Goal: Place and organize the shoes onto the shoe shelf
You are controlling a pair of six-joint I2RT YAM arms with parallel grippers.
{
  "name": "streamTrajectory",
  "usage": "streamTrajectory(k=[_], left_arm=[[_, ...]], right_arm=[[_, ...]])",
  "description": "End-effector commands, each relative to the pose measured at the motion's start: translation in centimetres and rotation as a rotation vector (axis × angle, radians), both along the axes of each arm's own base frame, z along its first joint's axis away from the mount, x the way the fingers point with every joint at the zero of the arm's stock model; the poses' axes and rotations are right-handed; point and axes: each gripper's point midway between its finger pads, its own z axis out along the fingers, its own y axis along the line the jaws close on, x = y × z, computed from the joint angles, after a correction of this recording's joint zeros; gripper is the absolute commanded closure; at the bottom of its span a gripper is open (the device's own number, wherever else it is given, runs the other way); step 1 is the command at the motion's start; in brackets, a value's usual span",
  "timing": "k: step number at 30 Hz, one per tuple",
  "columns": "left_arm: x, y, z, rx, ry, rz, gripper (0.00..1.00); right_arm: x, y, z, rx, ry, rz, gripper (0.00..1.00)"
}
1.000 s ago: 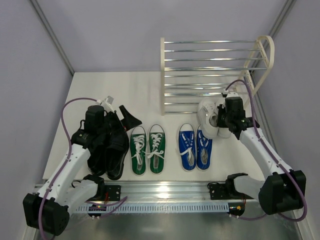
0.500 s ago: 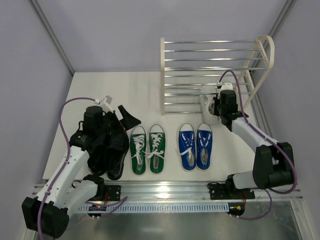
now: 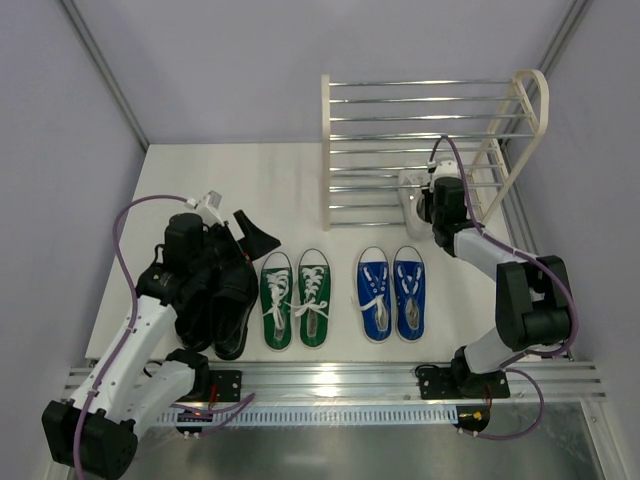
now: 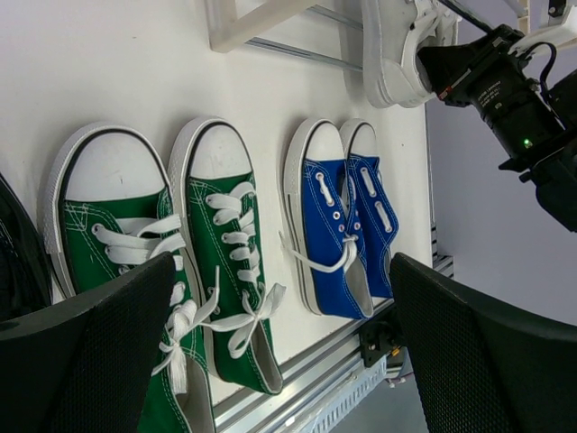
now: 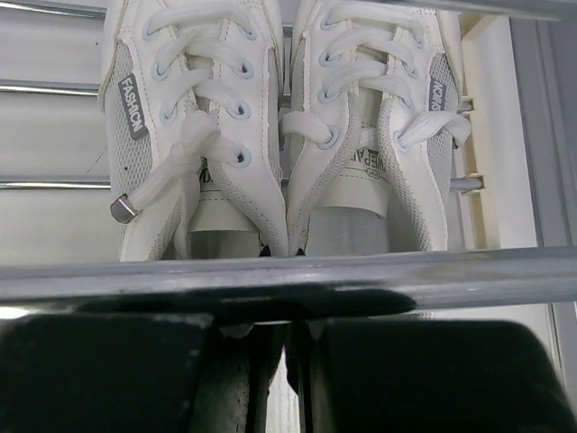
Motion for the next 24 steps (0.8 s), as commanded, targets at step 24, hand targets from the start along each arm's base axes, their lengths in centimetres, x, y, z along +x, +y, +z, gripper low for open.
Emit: streamTrajectory(k=[24], left_arm=[[0.3,0.2,0.8,0.006,-0.065,0.007,0.0]], right_arm=[[6.9,-3.9,6.1,-0.098,-0.333,-0.078,0.96]])
